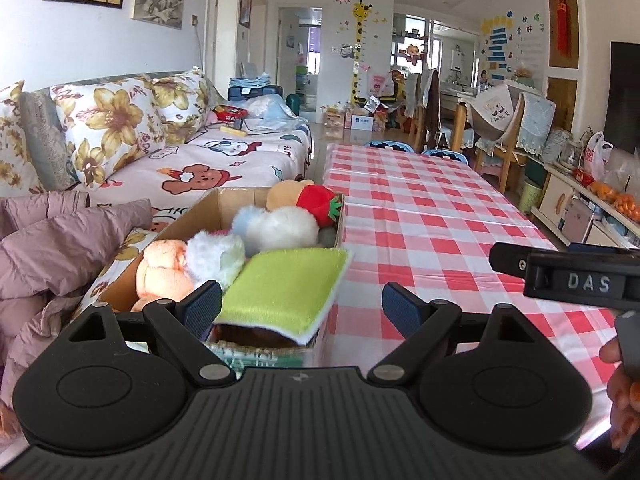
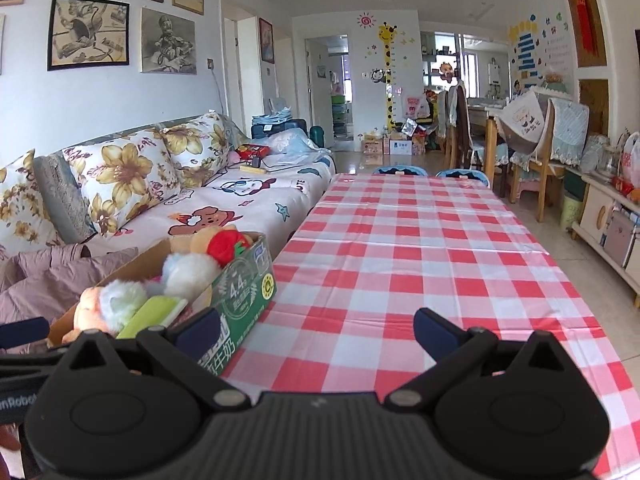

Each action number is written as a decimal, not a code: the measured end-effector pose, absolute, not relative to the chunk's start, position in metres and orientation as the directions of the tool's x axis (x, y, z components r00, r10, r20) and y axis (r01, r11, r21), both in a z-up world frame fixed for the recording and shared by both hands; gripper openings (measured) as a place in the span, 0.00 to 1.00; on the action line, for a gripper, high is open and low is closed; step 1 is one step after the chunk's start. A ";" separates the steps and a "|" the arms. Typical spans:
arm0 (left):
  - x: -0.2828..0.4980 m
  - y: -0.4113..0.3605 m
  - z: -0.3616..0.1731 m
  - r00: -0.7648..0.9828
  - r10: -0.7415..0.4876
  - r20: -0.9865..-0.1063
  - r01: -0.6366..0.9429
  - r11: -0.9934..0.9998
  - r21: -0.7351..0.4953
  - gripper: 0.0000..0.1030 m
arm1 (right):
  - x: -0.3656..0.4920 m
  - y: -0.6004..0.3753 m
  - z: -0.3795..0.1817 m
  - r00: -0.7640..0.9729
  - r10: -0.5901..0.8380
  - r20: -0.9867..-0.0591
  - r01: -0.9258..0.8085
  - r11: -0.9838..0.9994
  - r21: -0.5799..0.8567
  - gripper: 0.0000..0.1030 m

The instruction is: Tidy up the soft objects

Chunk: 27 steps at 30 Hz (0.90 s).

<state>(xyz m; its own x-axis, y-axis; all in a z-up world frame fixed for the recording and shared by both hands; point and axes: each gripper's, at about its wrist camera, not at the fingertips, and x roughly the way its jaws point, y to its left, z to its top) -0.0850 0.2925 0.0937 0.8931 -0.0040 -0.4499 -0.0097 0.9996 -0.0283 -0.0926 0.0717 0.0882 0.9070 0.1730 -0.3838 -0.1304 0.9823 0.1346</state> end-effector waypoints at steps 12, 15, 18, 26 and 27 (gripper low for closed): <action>-0.103 0.293 0.095 0.912 0.007 -0.411 -0.029 0.998 -0.047 1.00 | -0.130 0.084 0.089 0.910 0.184 -0.372 -0.140 0.980 0.142 0.99; -0.104 0.290 0.093 0.915 0.011 -0.404 -0.030 0.999 -0.042 1.00 | -0.135 0.087 0.090 0.909 0.192 -0.370 -0.147 0.978 0.147 0.99; -0.105 0.289 0.092 0.917 0.017 -0.399 -0.031 0.999 -0.030 1.00 | -0.139 0.091 0.090 0.908 0.200 -0.368 -0.159 0.977 0.140 0.99; -0.103 0.287 0.088 0.920 0.021 -0.392 -0.030 0.999 -0.018 1.00 | -0.146 0.100 0.089 0.910 0.202 -0.361 -0.171 0.978 0.116 0.99; -0.103 0.287 0.088 0.920 0.021 -0.392 -0.031 0.999 -0.018 1.00 | -0.145 0.100 0.089 0.910 0.202 -0.361 -0.171 0.978 0.116 0.99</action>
<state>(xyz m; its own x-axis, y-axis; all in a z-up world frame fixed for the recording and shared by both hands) -0.1028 0.2875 0.0878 0.9199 0.0213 -0.3917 -0.0309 0.9994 -0.0182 -0.1452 0.1001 0.0886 0.9104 0.2022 -0.3610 -0.1712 0.9784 0.1162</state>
